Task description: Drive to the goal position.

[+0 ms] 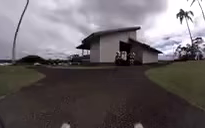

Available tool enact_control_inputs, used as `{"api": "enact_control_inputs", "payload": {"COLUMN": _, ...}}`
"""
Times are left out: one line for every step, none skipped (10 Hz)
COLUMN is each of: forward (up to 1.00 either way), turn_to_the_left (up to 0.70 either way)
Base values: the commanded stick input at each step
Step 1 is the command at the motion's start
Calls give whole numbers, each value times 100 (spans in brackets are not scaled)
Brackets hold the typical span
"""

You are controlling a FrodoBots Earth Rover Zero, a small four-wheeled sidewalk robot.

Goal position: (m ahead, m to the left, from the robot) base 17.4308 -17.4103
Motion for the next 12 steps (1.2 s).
{"api": "enact_control_inputs", "payload": {"forward": 70, "turn_to_the_left": 0}}
{"api": "enact_control_inputs", "payload": {"forward": 70, "turn_to_the_left": 0}}
{"api": "enact_control_inputs", "payload": {"forward": 70, "turn_to_the_left": 0}}
{"api": "enact_control_inputs", "payload": {"forward": 70, "turn_to_the_left": 0}}
{"api": "enact_control_inputs", "payload": {"forward": 70, "turn_to_the_left": 0}}
{"api": "enact_control_inputs", "payload": {"forward": 70, "turn_to_the_left": 0}}
{"api": "enact_control_inputs", "payload": {"forward": 70, "turn_to_the_left": 0}}
{"api": "enact_control_inputs", "payload": {"forward": 70, "turn_to_the_left": 0}}
{"api": "enact_control_inputs", "payload": {"forward": 70, "turn_to_the_left": 0}}
{"api": "enact_control_inputs", "payload": {"forward": 70, "turn_to_the_left": 0}}
{"api": "enact_control_inputs", "payload": {"forward": 70, "turn_to_the_left": 0}}
{"api": "enact_control_inputs", "payload": {"forward": 70, "turn_to_the_left": 0}}
